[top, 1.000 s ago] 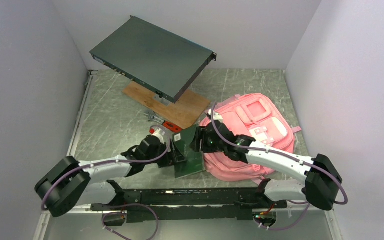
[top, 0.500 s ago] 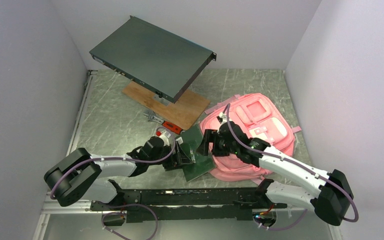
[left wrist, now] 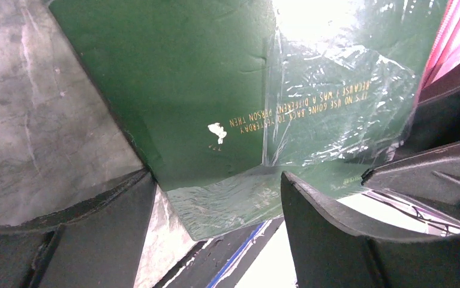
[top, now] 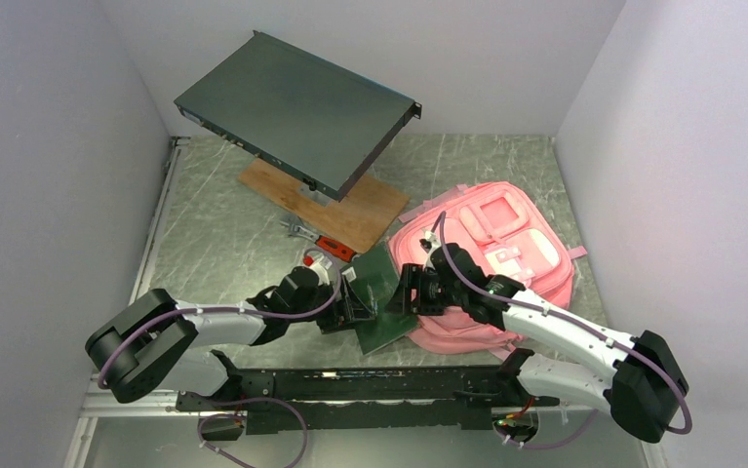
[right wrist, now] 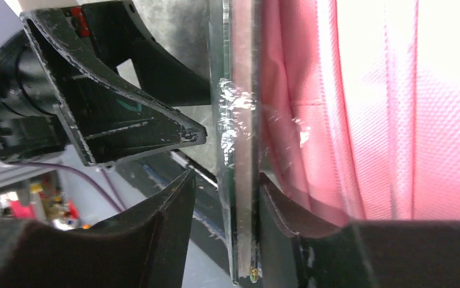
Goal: Pack the student bag
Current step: Pick up the book from the center of the board.
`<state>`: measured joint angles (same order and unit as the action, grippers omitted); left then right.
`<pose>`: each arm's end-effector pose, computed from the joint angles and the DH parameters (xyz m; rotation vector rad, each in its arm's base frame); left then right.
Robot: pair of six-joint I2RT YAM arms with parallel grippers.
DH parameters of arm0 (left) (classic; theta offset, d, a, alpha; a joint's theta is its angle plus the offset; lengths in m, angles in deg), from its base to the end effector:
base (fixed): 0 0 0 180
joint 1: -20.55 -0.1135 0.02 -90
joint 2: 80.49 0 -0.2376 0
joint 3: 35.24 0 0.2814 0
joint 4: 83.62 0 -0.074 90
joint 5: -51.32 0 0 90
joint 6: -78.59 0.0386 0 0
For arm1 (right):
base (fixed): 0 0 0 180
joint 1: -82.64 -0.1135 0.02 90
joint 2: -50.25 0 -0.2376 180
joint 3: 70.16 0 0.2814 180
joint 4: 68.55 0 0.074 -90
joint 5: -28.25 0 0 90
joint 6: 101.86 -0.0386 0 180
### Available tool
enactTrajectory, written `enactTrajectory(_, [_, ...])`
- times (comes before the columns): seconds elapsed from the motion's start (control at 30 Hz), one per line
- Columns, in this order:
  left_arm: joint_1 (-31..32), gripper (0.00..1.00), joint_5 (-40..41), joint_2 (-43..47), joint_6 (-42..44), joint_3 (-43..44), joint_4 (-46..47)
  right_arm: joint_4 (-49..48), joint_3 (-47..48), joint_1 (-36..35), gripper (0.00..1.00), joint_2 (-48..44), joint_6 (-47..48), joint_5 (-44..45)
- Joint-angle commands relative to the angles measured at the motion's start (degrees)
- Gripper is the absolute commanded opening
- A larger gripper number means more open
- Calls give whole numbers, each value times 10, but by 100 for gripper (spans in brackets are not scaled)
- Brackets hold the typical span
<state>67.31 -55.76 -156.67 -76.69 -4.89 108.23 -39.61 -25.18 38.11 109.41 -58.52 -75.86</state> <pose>0.1639 -0.1908 0.0804 -0.2058 2.5067 -1.3163 0.1733 0.1837 0.1724 -0.0894 2.5532 1.0111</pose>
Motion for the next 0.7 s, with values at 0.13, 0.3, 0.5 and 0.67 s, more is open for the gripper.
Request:
enactTrajectory(0.13, [3,80,-14,71,39,-17,56,-134,-24,8,6,-23,-71,-81])
enactTrajectory(0.3, [3,81,-1,141,95,-3,-23,-216,-59,20,0,-58,-84,-92])
enactTrajectory(0.5, [0,86,53,316,206,47,-220,-163,12,46,0,-71,81,-176])
enactTrajectory(0.67, [-2,94,165,426,325,196,-491,-69,78,47,0,-69,242,-247])
